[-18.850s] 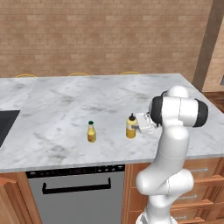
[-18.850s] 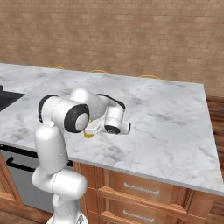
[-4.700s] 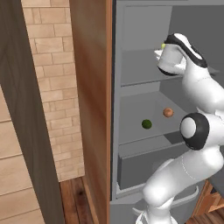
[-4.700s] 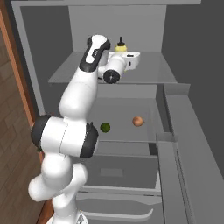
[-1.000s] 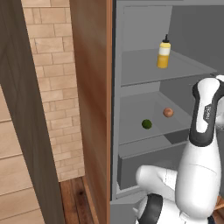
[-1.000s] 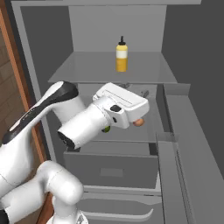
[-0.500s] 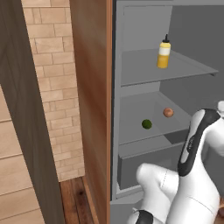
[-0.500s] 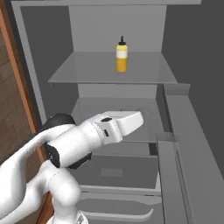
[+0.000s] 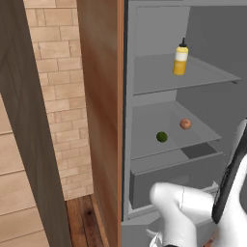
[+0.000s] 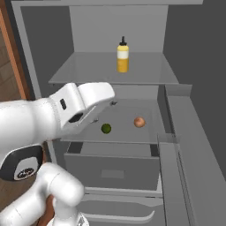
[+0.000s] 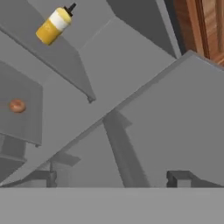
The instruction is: Place the mustard and mustard from the counter to the top shelf of the fridge. If the existing items in the fridge are on the top shelf, move them to other shelves.
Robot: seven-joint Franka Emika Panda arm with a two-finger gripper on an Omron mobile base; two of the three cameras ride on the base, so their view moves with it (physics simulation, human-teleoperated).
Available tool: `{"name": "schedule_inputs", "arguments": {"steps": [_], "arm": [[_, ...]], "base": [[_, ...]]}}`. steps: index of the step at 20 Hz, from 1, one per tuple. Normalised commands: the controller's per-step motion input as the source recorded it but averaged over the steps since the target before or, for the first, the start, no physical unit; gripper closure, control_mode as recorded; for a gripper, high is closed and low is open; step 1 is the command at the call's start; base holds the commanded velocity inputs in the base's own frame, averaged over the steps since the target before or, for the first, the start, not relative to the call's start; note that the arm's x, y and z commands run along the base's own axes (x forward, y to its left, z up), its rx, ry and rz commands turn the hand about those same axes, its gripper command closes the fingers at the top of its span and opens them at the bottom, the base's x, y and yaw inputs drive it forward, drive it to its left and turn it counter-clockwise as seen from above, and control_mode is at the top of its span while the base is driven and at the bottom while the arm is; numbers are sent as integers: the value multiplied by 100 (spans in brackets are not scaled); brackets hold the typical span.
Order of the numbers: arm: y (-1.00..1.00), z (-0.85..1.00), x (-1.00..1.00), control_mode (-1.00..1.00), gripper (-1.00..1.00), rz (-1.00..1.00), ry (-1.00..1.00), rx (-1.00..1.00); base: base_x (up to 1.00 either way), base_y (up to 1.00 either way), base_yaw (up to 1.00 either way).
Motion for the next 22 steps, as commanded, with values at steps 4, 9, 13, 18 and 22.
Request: {"name": "schedule_inputs", "arguments": {"steps": [4,9,13,18,22], "arm": [[60,-9,-100,-100,-100,25,14,0],[47,-87,-41,-100,-100,28,8,18],[66,-1,72,-100,-100,17,12,18],[53,12,40,-100,-100,5,47,-7],[10,0,1,-100,-100,0,4,-4]], "base": [[0,0,0],[0,0,0],[0,0,0],[0,0,0],[0,0,0]]}}
